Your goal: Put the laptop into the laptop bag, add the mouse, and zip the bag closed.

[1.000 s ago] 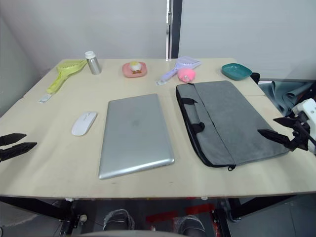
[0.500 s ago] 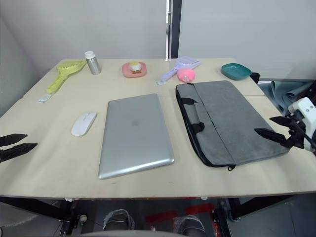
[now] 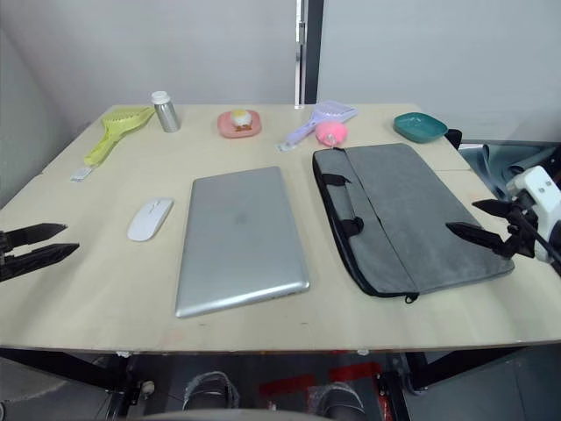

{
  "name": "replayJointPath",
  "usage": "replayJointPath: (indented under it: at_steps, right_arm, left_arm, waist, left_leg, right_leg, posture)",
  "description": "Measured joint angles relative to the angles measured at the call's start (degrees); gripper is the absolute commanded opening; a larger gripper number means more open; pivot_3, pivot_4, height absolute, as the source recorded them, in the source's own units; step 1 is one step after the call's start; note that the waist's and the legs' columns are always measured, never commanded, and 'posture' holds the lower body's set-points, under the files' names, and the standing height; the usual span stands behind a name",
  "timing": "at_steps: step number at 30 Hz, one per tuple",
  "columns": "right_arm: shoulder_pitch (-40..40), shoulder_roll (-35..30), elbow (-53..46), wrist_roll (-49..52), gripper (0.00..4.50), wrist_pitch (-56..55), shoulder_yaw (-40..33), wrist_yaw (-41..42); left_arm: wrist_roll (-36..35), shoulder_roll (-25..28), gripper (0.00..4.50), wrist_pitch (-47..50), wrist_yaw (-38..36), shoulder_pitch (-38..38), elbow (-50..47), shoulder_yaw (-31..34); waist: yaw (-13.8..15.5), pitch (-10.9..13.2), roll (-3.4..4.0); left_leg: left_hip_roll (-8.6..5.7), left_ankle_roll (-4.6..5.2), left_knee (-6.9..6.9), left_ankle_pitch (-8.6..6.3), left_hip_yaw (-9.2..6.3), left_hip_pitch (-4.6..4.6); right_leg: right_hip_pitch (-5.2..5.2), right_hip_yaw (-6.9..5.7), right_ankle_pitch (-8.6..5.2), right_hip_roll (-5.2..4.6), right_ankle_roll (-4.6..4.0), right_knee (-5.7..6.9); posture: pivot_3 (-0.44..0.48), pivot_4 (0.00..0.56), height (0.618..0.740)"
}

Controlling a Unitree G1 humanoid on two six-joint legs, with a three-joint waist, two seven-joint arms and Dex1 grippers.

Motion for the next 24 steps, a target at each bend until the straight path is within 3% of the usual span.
replayJointPath:
  at_steps: [6,12,18,24]
  right_arm:
    - [-6.94,1.31,-9.32,4.86,2.30,6.35,3.99,-2.08]
    - [-19.19,5.42,-13.27,4.66,0.16,8.95,17.77,-3.63]
    - [-27.68,12.17,-11.09,-2.47,0.02,4.68,33.12,-1.21]
    - [-36.10,22.30,4.86,-17.51,0.02,-6.36,46.56,-3.01]
  left_arm:
    - [-6.47,-3.40,4.50,12.52,2.78,-1.70,-5.73,-1.57]
    - [-7.88,-6.58,4.50,26.06,11.60,-10.10,-2.84,-7.79]
    - [-11.43,-9.57,4.50,43.69,16.07,-18.16,1.72,-11.69]
    - [-11.80,-13.78,4.50,54.12,20.10,-23.62,6.38,-15.11]
  waist:
    - [-0.26,0.01,0.03]
    - [-0.06,0.00,0.05]
    - [-0.12,0.00,0.05]
    - [-0.33,0.00,0.04]
  left_leg:
    - [0.03,0.01,0.03,0.01,-0.02,0.04]
    - [0.02,-0.01,0.35,0.01,-0.08,-0.03]
    - [-0.02,-0.03,0.43,0.01,-0.10,-0.13]
    - [-0.03,-0.06,0.50,0.02,-0.13,-0.16]
  right_leg:
    - [-0.03,0.01,0.00,0.09,-0.01,0.16]
    - [-0.09,0.02,0.00,0.08,-0.01,0.48]
    - [-0.16,0.03,0.00,0.06,-0.02,0.54]
    - [-0.18,0.02,0.01,0.05,-0.03,0.67]
  posture:
    - [0.000,0.150,0.740]
    - [0.000,0.150,0.740]
    - [0.000,0.150,0.740]
    - [0.000,0.150,0.740]
